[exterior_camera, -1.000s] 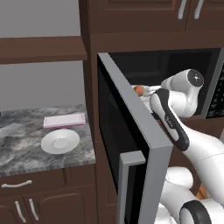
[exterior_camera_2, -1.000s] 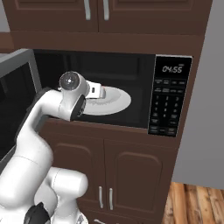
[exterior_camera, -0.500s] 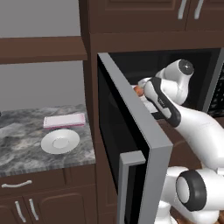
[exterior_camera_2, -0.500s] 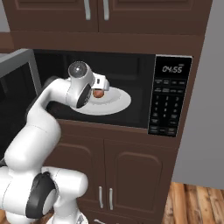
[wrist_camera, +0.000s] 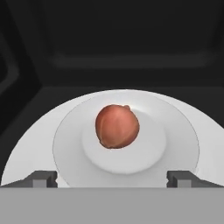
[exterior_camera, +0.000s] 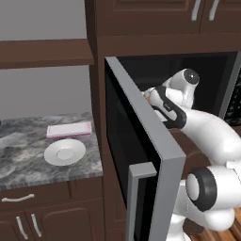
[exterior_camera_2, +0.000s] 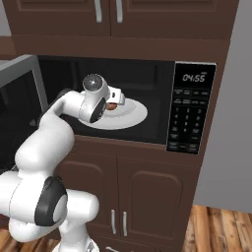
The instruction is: Pick the onion from the microwave and place it on plate located on the counter.
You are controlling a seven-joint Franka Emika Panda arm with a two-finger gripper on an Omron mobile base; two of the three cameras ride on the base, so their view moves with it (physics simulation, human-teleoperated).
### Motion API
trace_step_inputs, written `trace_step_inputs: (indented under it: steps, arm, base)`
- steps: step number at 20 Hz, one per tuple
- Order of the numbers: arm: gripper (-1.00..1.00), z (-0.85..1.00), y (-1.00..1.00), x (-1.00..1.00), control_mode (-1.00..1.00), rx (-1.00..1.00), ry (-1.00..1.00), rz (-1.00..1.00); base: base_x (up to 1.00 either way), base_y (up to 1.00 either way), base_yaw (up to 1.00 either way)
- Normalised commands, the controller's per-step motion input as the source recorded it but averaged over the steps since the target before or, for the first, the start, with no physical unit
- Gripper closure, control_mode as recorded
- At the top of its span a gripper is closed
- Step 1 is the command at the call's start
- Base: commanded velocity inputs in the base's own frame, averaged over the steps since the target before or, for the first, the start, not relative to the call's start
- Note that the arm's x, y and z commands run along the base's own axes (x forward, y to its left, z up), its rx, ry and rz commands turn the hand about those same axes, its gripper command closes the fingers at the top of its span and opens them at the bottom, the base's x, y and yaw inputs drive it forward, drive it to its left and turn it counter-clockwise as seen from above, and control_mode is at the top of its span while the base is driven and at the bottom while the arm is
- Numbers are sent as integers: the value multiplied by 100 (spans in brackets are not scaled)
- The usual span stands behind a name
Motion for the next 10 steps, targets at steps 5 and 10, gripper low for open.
trace_step_inputs:
  steps: [5,10]
  arm:
    - [-100,-3,2,44,-100,0,5,0]
    - [-100,-1,0,35,-100,0,6,0]
  base:
    - [0,0,0]
    - [0,0,0]
